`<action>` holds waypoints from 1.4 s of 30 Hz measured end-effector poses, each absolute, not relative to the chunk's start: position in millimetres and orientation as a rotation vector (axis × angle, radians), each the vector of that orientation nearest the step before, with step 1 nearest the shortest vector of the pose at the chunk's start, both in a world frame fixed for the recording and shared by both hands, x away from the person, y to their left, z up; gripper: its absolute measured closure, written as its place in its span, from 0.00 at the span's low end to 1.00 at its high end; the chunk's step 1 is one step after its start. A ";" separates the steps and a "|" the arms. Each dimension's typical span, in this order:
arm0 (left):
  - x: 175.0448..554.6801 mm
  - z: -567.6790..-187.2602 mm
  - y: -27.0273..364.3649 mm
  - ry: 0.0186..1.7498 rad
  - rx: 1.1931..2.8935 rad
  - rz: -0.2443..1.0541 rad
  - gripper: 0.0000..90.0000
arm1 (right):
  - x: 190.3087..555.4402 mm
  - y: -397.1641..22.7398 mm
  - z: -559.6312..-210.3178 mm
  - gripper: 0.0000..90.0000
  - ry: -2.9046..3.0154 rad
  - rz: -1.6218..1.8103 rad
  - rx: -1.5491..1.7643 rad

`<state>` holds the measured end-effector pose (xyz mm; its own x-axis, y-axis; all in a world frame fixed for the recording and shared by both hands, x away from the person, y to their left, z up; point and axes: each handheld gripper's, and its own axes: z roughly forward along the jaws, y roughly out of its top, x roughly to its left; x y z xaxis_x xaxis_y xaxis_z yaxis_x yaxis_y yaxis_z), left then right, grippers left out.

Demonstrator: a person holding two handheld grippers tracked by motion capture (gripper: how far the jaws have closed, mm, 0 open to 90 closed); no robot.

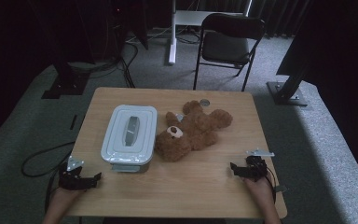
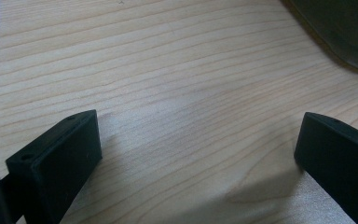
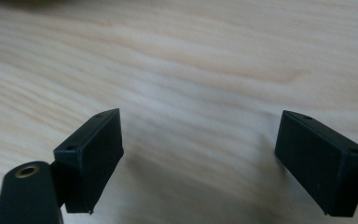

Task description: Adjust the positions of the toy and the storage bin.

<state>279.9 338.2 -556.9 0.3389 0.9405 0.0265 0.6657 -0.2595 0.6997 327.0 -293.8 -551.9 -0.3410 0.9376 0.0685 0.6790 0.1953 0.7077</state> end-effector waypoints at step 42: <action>280.9 -556.9 338.5 1.389 2.021 0.598 0.01 | 484.5 -266.0 -476.7 0.17 2.198 1.108 1.474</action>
<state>280.9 338.5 -556.9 0.3485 0.9370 0.0255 0.6629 -0.2656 0.7000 484.5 -266.0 -476.7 -0.4453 0.8764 0.1837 0.6688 0.1891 0.7190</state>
